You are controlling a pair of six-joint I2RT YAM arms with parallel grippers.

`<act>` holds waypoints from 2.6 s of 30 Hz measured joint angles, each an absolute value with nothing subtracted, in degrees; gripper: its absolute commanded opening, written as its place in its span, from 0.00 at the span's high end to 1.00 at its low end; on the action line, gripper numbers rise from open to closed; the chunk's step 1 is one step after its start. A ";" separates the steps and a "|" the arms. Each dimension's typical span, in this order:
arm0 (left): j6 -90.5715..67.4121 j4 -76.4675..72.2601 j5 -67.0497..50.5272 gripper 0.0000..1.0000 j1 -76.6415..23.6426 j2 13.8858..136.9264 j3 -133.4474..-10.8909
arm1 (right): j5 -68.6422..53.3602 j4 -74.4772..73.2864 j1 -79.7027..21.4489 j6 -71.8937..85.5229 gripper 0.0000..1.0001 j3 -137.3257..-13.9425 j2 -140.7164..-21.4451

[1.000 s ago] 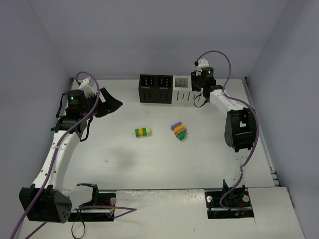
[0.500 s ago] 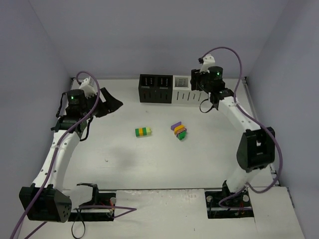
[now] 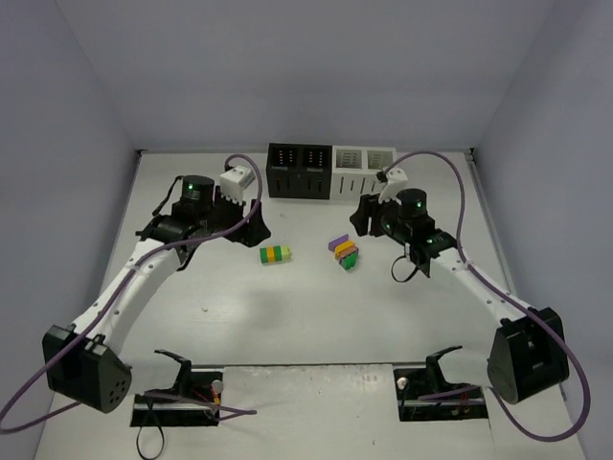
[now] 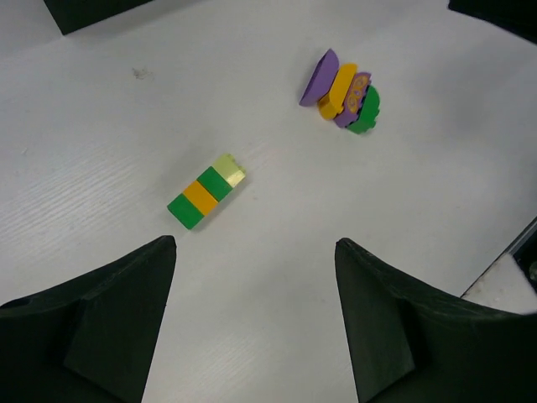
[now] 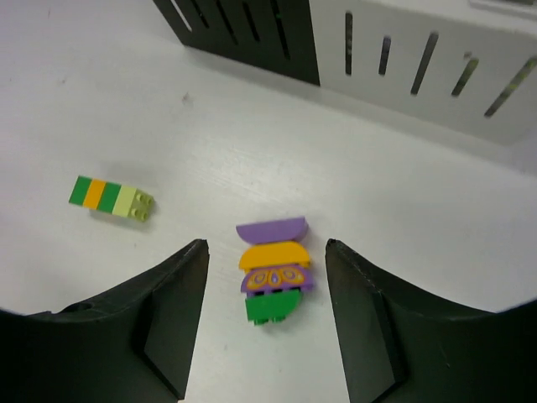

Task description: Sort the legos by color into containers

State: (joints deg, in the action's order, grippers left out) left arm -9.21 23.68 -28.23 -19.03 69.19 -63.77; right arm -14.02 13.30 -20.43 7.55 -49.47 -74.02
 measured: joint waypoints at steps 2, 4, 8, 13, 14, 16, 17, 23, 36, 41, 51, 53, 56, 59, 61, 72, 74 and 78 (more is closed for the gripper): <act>-5.69 24.53 -28.56 0.30 -19.33 72.88 -65.39 | -14.22 13.58 -20.43 8.58 0.46 -46.09 -71.29; -1.50 25.43 -28.38 0.30 -19.97 77.32 -67.40 | -14.39 14.31 -20.38 9.72 0.47 -43.11 -68.27; 6.74 27.40 -27.92 0.30 -22.28 86.19 -70.48 | -14.46 17.39 -20.16 12.03 0.47 -38.44 -62.35; 15.03 28.49 -26.81 0.30 -24.91 95.61 -72.64 | -14.48 21.02 -18.79 14.55 0.49 -35.59 -58.65; 16.56 28.53 -25.89 0.30 -25.36 96.75 -72.64 | -14.48 21.71 -18.65 15.00 0.49 -35.07 -58.39; 19.55 28.56 -23.55 0.30 -26.59 98.76 -72.66 | -14.48 22.96 -18.37 15.77 0.49 -34.11 -58.22; 20.82 28.53 -22.57 0.30 -27.14 99.61 -72.71 | -14.48 23.40 -18.26 16.21 0.49 -33.71 -58.17; 25.06 28.45 -19.53 0.31 -28.42 103.66 -73.49 | -14.44 24.71 -17.93 17.45 0.49 -32.23 -57.58; 27.44 27.03 -17.56 0.45 -28.40 109.14 -75.64 | -14.44 27.24 -17.91 18.26 0.50 -31.48 -57.60; 27.90 26.24 -17.47 0.55 -28.40 109.38 -75.64 | -14.44 27.29 -17.91 18.44 0.50 -31.48 -57.65; 27.20 25.91 -17.76 0.75 -29.08 99.94 -75.16 | -17.23 26.79 -17.65 19.20 0.46 -32.12 -60.73; 26.89 25.08 -17.58 0.76 -30.06 94.54 -74.83 | -19.40 24.51 -17.65 19.51 0.44 -34.28 -61.93; 26.63 23.42 -17.26 0.76 -31.99 85.34 -72.73 | -23.73 21.32 -17.65 20.69 0.34 -39.31 -63.86; 26.57 22.35 -16.62 0.75 -34.24 77.65 -70.59 | -28.42 19.88 -17.85 22.68 0.28 -43.83 -64.75; 26.57 22.13 -16.03 0.75 -35.83 74.02 -69.28 | -30.96 19.40 -18.74 24.27 0.27 -46.41 -65.08; 27.05 21.54 -11.51 0.76 -41.67 66.87 -64.58 | -38.46 18.11 -28.01 32.16 0.26 -56.62 -70.72; 27.07 21.17 -10.92 0.76 -41.67 66.06 -63.81 | -38.87 18.09 -28.91 32.93 0.26 -56.84 -71.66; 27.18 20.51 -10.37 0.76 -41.67 65.23 -63.48 | -39.05 17.65 -30.79 33.50 0.26 -56.84 -73.87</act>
